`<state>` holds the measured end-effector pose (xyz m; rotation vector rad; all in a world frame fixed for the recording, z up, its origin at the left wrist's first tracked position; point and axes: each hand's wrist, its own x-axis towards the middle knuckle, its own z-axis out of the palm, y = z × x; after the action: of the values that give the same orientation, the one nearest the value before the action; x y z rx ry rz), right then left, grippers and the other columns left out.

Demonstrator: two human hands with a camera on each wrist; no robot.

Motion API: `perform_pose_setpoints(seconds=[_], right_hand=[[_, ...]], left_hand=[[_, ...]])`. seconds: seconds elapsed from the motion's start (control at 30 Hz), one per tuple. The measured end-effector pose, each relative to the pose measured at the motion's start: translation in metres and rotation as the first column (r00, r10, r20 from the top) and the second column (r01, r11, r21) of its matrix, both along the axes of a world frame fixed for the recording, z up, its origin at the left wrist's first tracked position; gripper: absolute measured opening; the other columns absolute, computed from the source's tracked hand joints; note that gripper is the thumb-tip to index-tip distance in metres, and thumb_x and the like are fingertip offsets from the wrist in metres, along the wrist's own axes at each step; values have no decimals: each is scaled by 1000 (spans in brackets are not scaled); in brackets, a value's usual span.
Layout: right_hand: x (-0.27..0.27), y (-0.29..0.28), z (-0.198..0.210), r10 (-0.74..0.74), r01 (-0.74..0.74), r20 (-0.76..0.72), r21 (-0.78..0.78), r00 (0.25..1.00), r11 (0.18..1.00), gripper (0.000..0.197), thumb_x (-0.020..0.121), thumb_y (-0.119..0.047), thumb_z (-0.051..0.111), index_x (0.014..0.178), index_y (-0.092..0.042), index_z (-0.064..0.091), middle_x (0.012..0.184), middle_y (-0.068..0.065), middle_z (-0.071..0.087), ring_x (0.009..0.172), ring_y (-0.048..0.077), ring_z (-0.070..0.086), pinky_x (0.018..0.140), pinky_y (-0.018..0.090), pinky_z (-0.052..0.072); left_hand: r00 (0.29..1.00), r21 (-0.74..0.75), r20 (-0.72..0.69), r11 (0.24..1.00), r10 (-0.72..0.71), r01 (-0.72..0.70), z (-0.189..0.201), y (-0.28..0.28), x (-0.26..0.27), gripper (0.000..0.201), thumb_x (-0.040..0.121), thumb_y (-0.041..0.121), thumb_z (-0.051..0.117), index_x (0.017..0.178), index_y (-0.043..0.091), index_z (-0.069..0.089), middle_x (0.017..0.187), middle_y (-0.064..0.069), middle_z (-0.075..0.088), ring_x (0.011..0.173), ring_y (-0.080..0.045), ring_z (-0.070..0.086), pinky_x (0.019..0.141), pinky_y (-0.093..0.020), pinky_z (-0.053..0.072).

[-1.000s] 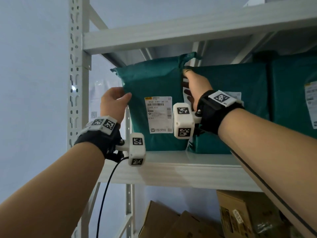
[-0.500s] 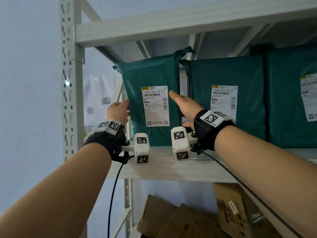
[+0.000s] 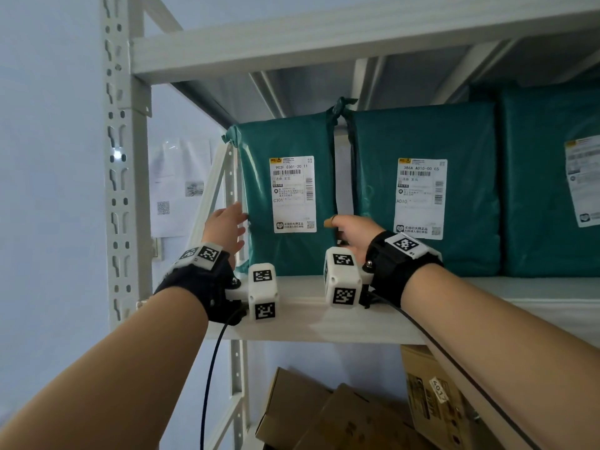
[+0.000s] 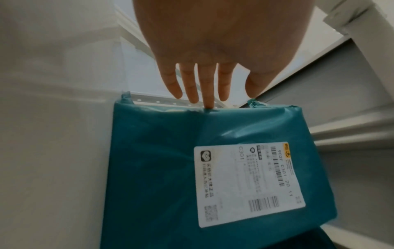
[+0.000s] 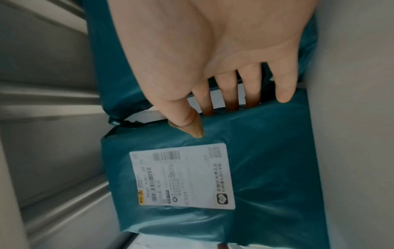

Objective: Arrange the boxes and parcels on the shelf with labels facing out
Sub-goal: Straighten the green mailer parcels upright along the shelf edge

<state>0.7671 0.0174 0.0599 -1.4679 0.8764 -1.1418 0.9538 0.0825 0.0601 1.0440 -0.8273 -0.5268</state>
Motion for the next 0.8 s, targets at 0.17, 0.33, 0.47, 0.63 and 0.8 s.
perform_pose_setpoints(seconds=[0.17,0.33,0.47,0.63,0.8], right_hand=[[1,4,-1,8,-8,-23,7,1000,1000,33,88,-16,58,120,-10,56,134,15,54,102,23,48,57,28,44],[-1,2,-3,9,-8,-75,14,997,1000,33,89,-18,57,119,-7,51,118,17,56,100,26,54,73,33,48],[0,4,-3,-3,4,-57,28,998,1000,35,85,-20,60,117,-7,52,131,21,53,109,30,54,78,35,52],[-2,-2,-6,-16,17,-17,5,1000,1000,35,87,-18,57,122,-15,57,126,12,57,119,32,55,102,44,46],[-7,1,-6,38,-30,142,-57,989,998,39,91,-17,50,128,-7,56,138,5,52,130,21,45,99,34,39]], left_hand=[[998,141,-48,989,-42,49,-13,-3,6,44,96,30,46,136,11,44,130,-5,54,116,-23,52,103,-37,38],[999,268,50,963,-13,-1,-22,-23,14,35,96,4,41,130,1,50,135,-16,52,109,-22,51,95,-33,44],[988,302,153,953,-25,-23,-25,-22,13,39,94,-1,43,133,-3,44,136,-16,50,119,-23,51,90,-30,48],[966,375,257,924,-25,-75,-29,-26,17,42,91,12,48,133,4,48,140,-15,51,128,-31,50,35,-18,45],[967,364,253,928,-16,-80,-30,-30,19,41,91,12,50,130,0,50,139,-19,50,128,-33,50,44,-23,46]])
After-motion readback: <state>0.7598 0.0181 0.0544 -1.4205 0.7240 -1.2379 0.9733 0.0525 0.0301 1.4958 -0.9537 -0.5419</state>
